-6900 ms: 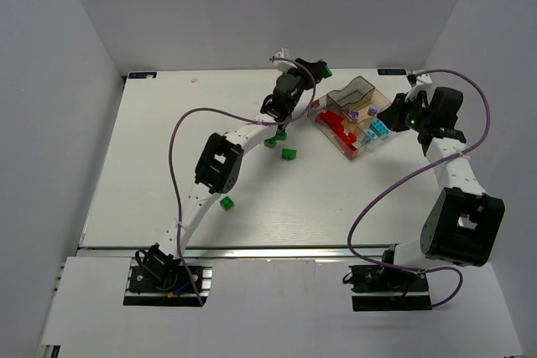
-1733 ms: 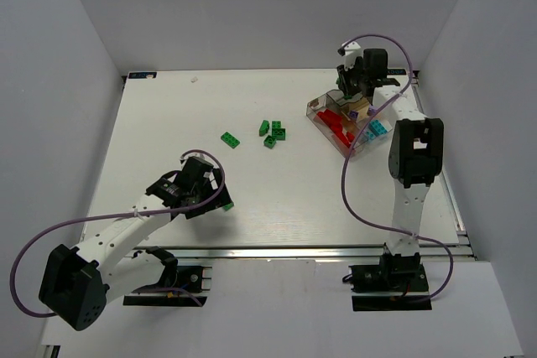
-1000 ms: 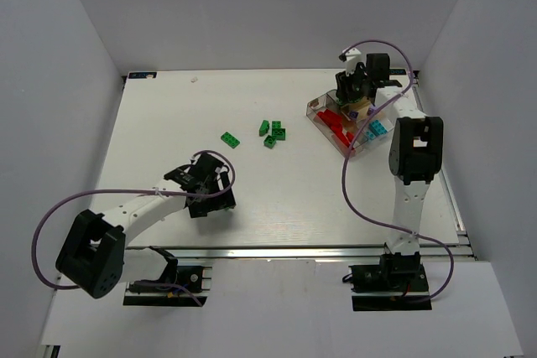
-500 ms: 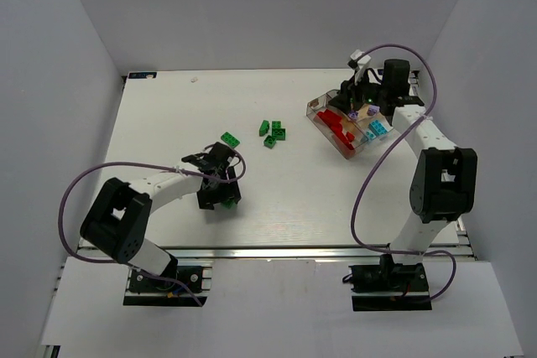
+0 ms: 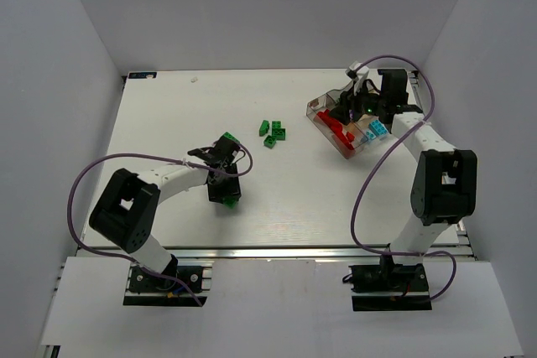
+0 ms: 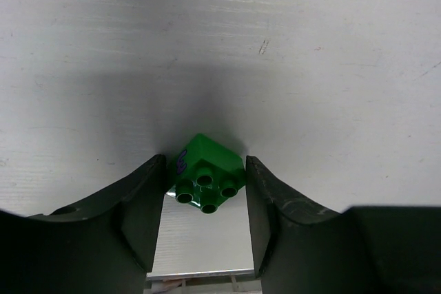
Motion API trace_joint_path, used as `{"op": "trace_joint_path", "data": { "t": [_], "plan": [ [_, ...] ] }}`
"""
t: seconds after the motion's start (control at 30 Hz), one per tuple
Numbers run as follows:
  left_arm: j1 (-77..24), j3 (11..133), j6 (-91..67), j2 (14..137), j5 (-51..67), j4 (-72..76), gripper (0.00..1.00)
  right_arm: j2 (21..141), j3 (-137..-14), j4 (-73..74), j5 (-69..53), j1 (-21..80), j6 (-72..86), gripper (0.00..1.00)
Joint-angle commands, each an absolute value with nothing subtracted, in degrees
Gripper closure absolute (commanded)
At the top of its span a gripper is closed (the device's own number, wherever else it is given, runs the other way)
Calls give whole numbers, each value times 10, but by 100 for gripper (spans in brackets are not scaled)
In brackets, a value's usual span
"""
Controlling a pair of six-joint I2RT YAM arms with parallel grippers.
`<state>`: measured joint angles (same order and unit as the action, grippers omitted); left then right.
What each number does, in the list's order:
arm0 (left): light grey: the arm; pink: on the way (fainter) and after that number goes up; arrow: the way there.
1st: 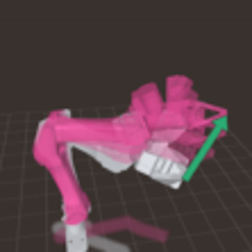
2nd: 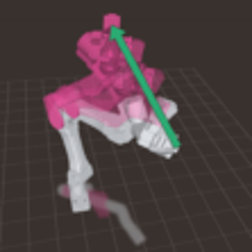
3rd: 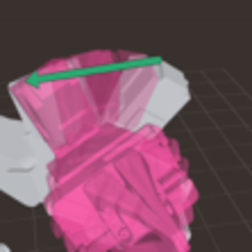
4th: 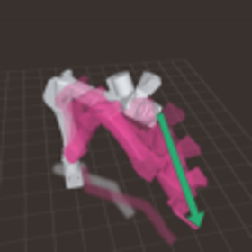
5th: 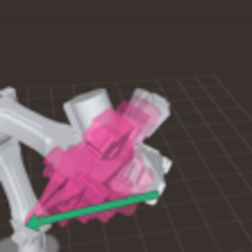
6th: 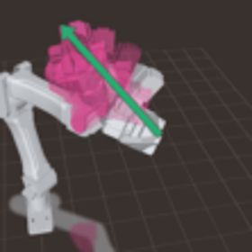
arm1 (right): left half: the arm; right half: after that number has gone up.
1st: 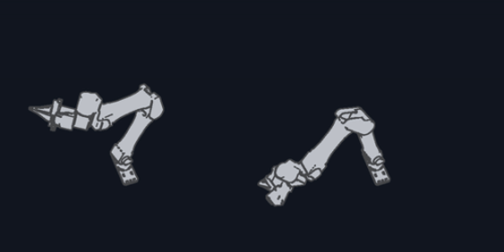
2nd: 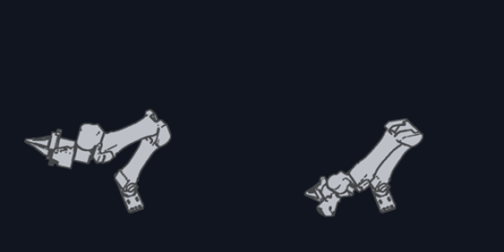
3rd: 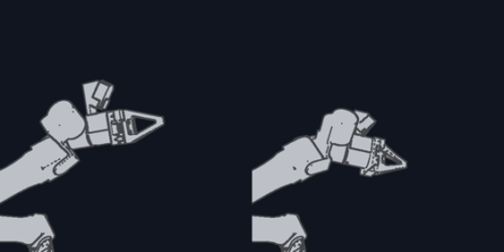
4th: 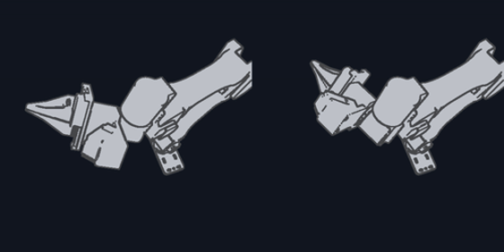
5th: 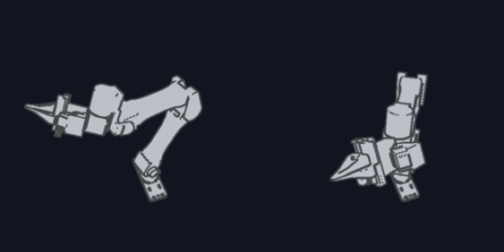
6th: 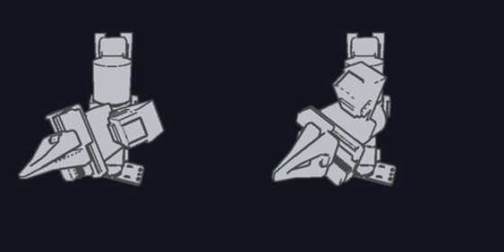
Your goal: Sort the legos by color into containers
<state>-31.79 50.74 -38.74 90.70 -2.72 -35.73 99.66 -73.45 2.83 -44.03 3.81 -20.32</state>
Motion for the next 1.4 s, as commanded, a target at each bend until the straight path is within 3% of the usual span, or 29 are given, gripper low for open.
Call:
{"op": "trace_joint_path", "data": {
  "t": [0.0, 0.27, 0.57, 0.63, 0.67, 0.73, 0.77, 0.93, 1.1, 1.37],
  "plan": [
    [-323, 500, -356, 908, -13, -375, 49, 968, -730, 13, -458, 37, -197, 44],
    [-323, 518, -314, 910, 22, -368, 81, 958, -727, 18, -458, 36, -198, 44],
    [-317, 676, -305, 901, 154, -252, 86, 919, -709, -11, -421, 27, -157, 46],
    [-317, 712, -312, 929, 195, -198, 87, 908, -699, -32, -381, 25, -107, 54],
    [-317, 754, -321, 966, 211, -178, 87, 898, -697, -36, -373, 17, -85, 73],
    [-317, 802, -333, 1008, 251, -119, 89, 888, -690, -42, -340, 12, -70, 94],
    [-317, 856, -348, 1033, 264, -95, 90, 874, -686, -52, -326, 9, -63, 100],
    [-317, 1054, -420, 1229, 313, 49, 98, 830, -646, -78, -253, -13, -54, 100],
    [-317, 1269, -505, 1410, 281, 171, 100, 805, -621, -85, -234, -34, -57, 100],
    [-329, 1335, -595, 1511, 150, 301, 100, 802, -599, -93, -253, -61, -52, 100]
  ]
}}
